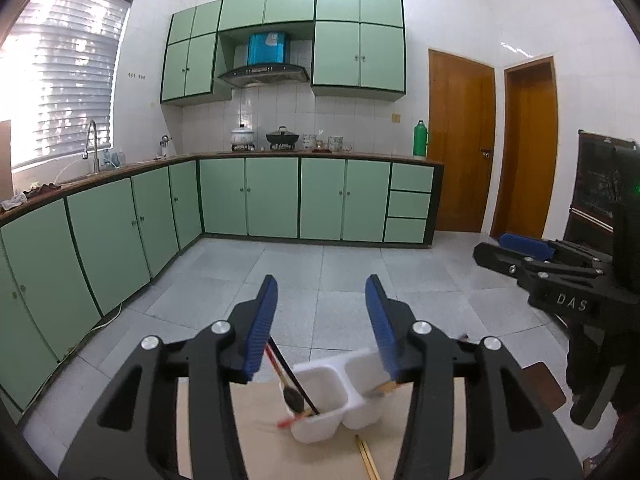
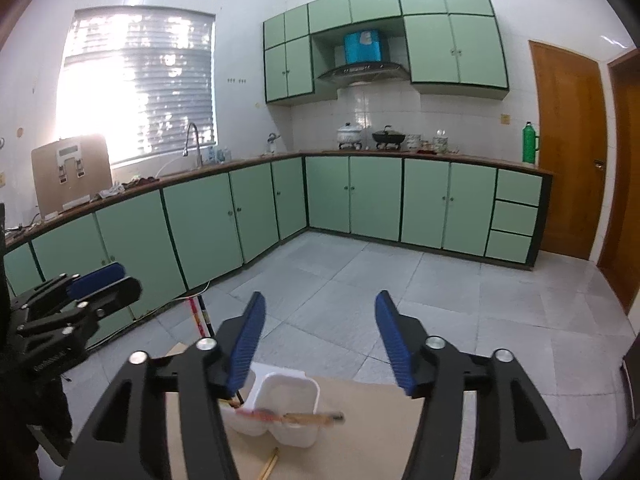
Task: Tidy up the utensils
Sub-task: 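Open both tools and withdraw them from the holder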
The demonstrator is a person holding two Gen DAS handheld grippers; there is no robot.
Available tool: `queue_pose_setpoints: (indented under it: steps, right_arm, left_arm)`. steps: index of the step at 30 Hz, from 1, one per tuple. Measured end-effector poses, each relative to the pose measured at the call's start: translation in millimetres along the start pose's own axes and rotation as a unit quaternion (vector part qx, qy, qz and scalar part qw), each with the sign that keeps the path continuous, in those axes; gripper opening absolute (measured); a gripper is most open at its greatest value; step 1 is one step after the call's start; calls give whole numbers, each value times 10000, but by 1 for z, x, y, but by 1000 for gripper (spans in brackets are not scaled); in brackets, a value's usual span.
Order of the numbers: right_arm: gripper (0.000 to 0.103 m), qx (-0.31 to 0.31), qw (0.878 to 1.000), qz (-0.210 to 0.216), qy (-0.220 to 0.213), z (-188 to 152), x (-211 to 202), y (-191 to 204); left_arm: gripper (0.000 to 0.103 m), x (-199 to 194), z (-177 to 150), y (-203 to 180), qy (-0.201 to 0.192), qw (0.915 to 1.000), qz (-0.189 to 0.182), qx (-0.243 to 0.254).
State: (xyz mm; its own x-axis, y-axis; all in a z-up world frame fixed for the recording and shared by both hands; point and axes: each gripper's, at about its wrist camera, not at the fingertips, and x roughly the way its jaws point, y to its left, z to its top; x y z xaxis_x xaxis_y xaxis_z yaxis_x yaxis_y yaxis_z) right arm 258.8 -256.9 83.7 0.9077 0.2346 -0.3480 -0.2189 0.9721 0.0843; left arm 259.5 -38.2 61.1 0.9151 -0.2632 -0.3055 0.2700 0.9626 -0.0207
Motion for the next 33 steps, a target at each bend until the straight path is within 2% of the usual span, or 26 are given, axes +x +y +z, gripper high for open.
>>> queue_pose_setpoints:
  steps: [4,8,15,21,25,29,33]
  right_arm:
    - [69,101,9999,0,-70,-20,-28,1]
    - [77,224,9997,14,-38,-55,-53,5]
    - [86,435,9982,-164,385,-135,-74,17]
    - [94,557,9944,-332,839,-194,-76,27]
    - [96,622,9898,-420,1210,-231,-73,37]
    - [96,597,9844,-474,1587,-261,-71,52]
    - [92,479,9799,-338,1907,-280,-69,72]
  left_arm:
    - [52,-27,-21,-3,-20,10000,16,-85]
    - [58,-50,-54,-7,87,9999,81,-108]
    - [68,-72,-136,-6,751,9963,252,-344]
    - [77,-72,-211,7,1485,9863,434,-578]
    - [79,-70,-247,11,1925,9780,571,-568]
    - [81,-70,-267,15,2233,9709,626,-600]
    - [82,-73,-273,14,2389,9671,718,-507]
